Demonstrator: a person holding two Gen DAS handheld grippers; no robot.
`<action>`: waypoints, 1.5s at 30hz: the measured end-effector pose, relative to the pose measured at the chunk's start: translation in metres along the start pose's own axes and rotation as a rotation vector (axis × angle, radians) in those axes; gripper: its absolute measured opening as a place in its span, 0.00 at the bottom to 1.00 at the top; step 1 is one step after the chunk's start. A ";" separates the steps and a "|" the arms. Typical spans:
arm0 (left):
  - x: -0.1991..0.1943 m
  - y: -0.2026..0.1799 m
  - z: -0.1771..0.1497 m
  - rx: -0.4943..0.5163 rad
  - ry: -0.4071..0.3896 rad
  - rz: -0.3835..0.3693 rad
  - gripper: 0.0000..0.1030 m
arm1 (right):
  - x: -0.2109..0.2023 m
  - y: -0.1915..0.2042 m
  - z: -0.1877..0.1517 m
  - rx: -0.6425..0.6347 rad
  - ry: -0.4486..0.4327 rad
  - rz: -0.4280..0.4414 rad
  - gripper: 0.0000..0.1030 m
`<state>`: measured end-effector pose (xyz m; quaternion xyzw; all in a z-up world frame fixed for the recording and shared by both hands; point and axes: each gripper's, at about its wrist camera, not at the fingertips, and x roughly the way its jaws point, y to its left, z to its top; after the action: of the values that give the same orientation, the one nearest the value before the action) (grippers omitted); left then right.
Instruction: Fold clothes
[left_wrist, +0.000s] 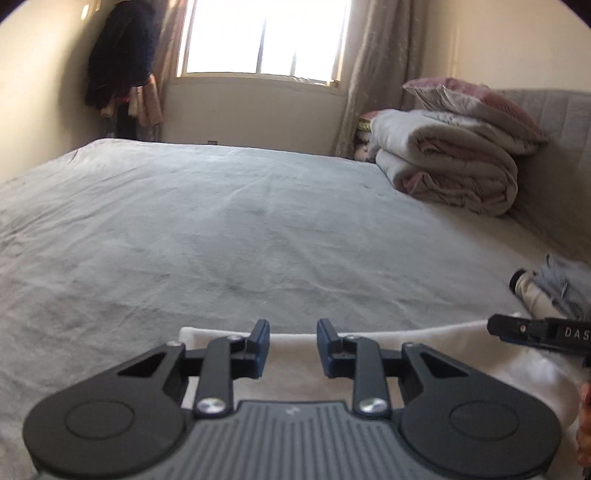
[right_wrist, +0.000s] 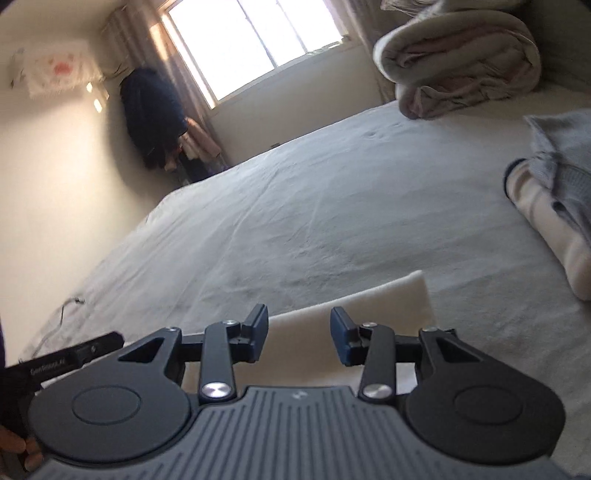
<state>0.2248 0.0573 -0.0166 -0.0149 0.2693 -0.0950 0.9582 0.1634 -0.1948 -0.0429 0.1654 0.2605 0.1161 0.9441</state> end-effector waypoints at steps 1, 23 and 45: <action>0.007 -0.002 -0.002 0.014 0.017 0.007 0.26 | 0.007 0.006 -0.002 -0.039 0.009 -0.003 0.41; -0.008 0.089 -0.020 -0.401 0.123 -0.033 0.19 | -0.014 -0.048 0.016 0.062 0.102 -0.072 0.37; -0.028 0.103 -0.083 -0.815 0.332 -0.277 0.33 | -0.049 -0.092 -0.021 0.498 0.195 0.031 0.32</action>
<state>0.1762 0.1655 -0.0810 -0.4111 0.4301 -0.1096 0.7963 0.1233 -0.2891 -0.0723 0.3845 0.3684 0.0785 0.8428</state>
